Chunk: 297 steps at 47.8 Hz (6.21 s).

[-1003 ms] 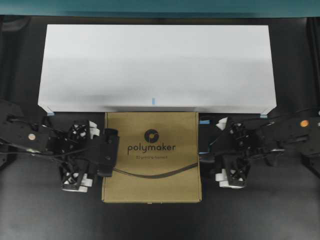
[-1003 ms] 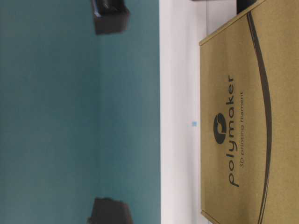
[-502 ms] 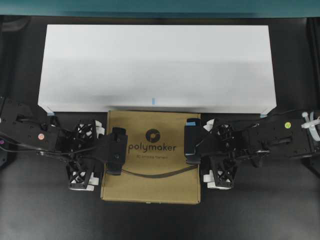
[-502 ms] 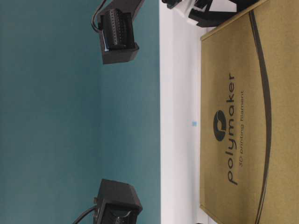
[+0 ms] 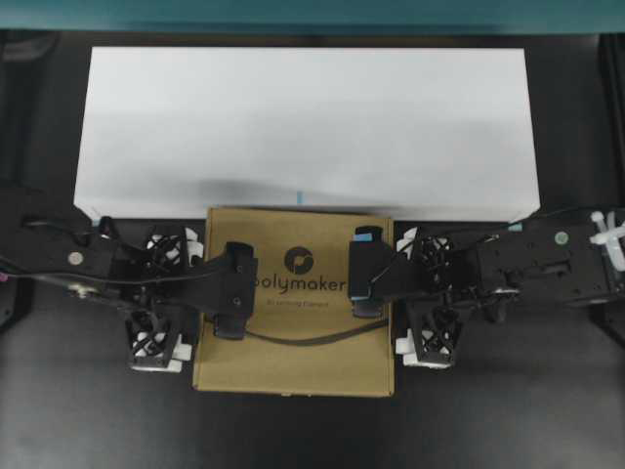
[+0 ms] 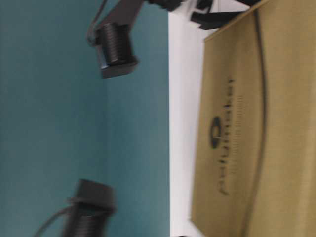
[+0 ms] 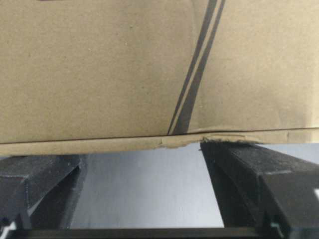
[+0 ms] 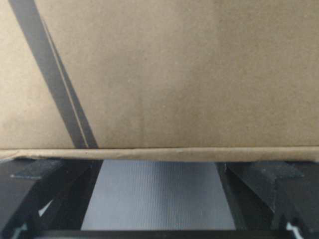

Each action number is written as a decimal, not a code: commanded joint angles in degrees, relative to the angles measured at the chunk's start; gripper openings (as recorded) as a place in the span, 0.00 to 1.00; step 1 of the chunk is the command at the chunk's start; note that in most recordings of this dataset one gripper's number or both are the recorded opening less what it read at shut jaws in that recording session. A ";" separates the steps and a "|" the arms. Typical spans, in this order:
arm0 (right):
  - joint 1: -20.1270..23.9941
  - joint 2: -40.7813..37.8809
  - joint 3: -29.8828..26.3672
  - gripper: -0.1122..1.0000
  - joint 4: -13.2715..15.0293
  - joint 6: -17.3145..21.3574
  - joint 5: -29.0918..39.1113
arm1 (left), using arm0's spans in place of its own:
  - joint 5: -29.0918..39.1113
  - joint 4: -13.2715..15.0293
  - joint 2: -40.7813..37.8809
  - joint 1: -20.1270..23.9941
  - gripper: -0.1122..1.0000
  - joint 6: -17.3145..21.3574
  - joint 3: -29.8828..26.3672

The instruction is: Place the cardboard box on the stand after clamping it between your arms.

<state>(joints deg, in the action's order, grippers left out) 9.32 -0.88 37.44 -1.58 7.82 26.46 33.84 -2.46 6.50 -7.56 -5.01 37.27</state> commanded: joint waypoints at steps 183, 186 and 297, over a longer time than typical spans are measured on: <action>-34.28 6.50 -9.67 0.82 -6.06 -26.72 10.20 | 8.61 -0.26 7.38 34.28 0.84 19.69 -8.79; -34.01 7.91 -8.88 0.82 -6.94 -26.46 10.20 | 9.49 -0.26 9.76 34.10 0.84 18.81 -8.00; -2.11 59.94 31.11 0.81 -11.51 -9.76 -21.80 | -16.17 -0.26 59.50 2.46 0.81 -3.16 23.55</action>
<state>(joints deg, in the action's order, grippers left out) 7.91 59.06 68.47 -13.10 -2.46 5.10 18.28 -2.64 66.36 -5.19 -8.17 61.08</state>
